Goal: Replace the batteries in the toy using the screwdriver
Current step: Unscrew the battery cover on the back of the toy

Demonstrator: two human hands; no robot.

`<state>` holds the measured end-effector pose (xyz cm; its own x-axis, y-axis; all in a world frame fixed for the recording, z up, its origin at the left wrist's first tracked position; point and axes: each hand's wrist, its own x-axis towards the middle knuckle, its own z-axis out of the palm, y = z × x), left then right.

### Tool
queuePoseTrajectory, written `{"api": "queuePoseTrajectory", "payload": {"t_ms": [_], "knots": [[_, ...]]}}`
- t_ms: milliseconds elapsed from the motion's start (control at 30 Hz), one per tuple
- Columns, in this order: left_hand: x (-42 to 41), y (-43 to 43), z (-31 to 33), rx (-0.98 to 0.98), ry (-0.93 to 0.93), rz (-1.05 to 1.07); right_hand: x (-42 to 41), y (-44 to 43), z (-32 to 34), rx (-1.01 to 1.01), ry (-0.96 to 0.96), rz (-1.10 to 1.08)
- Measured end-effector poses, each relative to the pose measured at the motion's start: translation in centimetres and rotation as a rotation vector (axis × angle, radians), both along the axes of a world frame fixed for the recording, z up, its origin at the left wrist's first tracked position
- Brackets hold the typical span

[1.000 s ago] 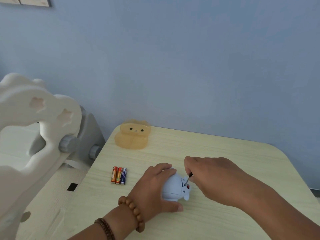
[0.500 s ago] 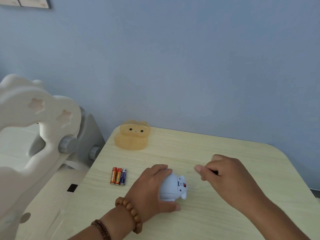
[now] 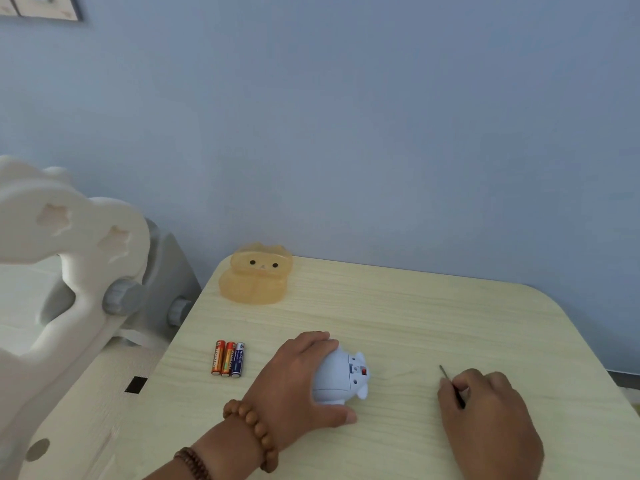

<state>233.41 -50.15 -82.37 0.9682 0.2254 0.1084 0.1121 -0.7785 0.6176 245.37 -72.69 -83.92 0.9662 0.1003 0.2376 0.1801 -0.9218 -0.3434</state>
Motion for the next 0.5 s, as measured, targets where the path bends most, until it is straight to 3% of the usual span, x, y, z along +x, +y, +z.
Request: {"api": "queuePoseTrajectory", "payload": {"t_ms": [500], "knots": [[0.0, 0.2, 0.1, 0.001, 0.002, -0.015, -0.5, 0.6, 0.5, -0.102, 0.060, -0.005]]}}
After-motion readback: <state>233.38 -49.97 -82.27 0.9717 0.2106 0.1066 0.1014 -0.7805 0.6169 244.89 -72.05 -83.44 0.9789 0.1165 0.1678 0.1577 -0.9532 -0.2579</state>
